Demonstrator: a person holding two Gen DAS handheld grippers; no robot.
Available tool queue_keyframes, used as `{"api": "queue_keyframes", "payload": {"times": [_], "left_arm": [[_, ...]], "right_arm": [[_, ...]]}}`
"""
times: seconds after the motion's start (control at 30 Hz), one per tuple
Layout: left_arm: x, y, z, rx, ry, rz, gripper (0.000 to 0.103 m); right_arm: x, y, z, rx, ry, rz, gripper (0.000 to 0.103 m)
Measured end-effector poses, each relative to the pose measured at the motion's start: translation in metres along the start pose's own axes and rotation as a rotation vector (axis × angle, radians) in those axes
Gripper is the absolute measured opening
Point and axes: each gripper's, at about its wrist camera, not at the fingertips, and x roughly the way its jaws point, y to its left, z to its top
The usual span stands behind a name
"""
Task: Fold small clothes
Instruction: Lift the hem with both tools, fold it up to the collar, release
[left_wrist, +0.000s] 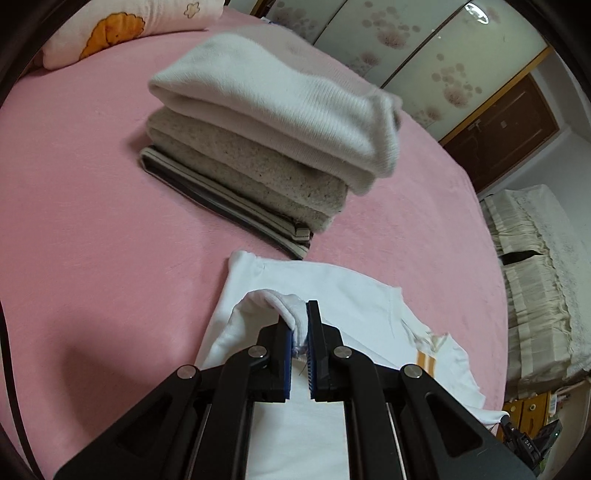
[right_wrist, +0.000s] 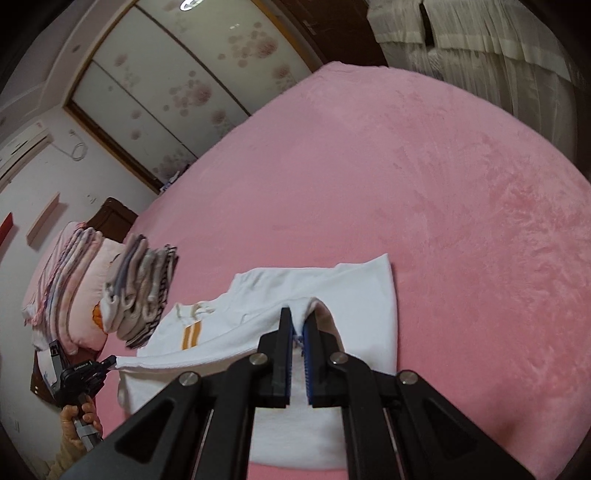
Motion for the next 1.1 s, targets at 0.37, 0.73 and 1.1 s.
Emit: {"api": "queue_keyframes", "payload": {"times": [0.37,0.73,1.1], "left_arm": [[0.042,0.011,0.012,-0.068,0.038,0.044,0.005],[0.054,0.015,0.010,-0.111,0.034,-0.036,0.048],[0.001,-0.019,-0.018,0.168,-0.078,-0.040,0.078]], "right_arm": [[0.052,-0.001,0.026,-0.003,0.029,-0.047,0.005],[0.070,-0.022,0.034,0.097,0.029,-0.138,0.015],[0.036,0.032,0.015,-0.154,-0.037,-0.120,0.020]]}}
